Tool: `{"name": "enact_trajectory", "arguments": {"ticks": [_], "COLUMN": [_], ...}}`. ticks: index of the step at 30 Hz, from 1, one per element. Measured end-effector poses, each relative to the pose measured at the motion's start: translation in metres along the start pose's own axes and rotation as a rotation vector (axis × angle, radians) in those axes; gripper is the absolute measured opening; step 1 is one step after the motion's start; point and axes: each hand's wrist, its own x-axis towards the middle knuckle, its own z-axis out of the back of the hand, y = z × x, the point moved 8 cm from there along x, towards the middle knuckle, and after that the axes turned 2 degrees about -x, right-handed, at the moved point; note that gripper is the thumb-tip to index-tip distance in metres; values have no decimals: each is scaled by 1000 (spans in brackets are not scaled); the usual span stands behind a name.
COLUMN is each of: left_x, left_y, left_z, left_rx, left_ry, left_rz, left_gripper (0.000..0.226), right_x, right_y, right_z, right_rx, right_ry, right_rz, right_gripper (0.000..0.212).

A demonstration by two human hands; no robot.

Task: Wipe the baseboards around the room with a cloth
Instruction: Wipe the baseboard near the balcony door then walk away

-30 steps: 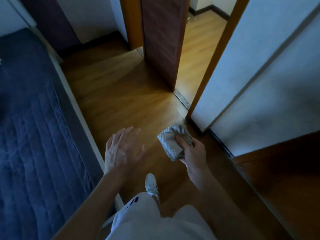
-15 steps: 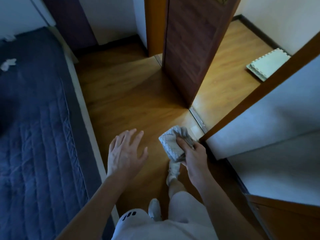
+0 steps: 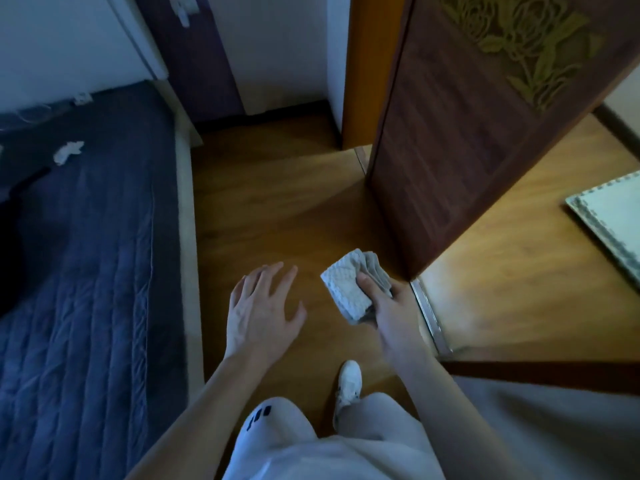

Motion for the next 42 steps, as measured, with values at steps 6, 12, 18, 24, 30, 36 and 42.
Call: {"name": "enact_trajectory", "arguments": {"ticks": [6,12,18,24,30,36,42], "left_x": [70,136,229,339,443,516,608], "left_y": [0,31,85,167,232,262,283], "left_z": [10,20,26,45,68,76,63], "left_rx": [-20,-23,-16,-28,-15,-68,-65], "left_ry": [-52,-81,-85,-123,-97,-75,-19], "left_rz": [51,110,135,102,63,53,63], "left_gripper": [55,56,58,52,49,51,54], "right_x": [73,136,212,305,383,434,514], "right_y": [43,64,90,122,156,176,209], "right_z": [-26,-77,-147,-246,-329,-367,-405], "right_rx": [-16,-40,-71,-74,-61,-1,13], "right_ry": [60,111,140,103,59,-8,20], "right_rz": [-23,-69,-31,-57,-36,-56,-74], "right_gripper": [31,18,13,31,54,30,17]}}
